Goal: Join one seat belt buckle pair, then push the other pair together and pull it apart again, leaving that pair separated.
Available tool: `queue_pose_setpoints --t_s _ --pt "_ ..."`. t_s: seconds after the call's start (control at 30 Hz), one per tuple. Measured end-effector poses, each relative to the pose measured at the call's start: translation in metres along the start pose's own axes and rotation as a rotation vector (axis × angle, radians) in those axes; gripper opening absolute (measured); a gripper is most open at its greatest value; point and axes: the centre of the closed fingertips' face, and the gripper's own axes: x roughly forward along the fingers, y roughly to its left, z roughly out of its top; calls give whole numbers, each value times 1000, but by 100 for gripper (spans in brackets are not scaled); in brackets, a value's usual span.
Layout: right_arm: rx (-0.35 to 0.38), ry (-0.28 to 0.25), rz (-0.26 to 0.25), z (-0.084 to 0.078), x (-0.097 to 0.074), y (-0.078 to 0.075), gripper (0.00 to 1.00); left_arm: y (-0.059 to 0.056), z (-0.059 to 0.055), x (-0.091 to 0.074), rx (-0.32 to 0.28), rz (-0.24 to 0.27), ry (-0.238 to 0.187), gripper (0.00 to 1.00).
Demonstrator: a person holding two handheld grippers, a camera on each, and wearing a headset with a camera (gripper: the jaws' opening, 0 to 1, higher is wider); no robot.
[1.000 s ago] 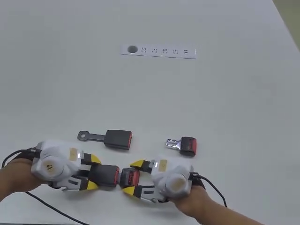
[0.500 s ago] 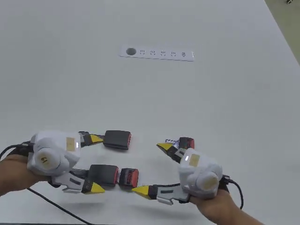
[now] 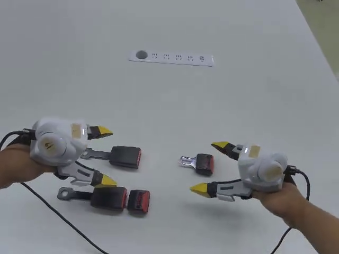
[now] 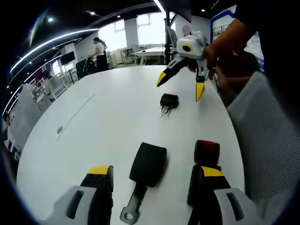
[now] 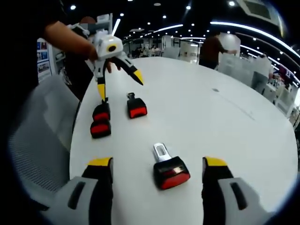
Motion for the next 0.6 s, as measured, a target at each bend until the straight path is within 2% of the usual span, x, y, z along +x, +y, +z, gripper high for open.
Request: queue_pose_setpoints --t_s 0.2,0.4,0.6 --pt "5 40 48 -9 7 -7 76 8 -11 18 12 -32 47 72" --pt "-12 59 73 -14 14 -13 72 20 -14 32 3 -48 48 67" --pt "-16 105 125 -28 17 -14 65 18 -16 42 10 -99 48 58"
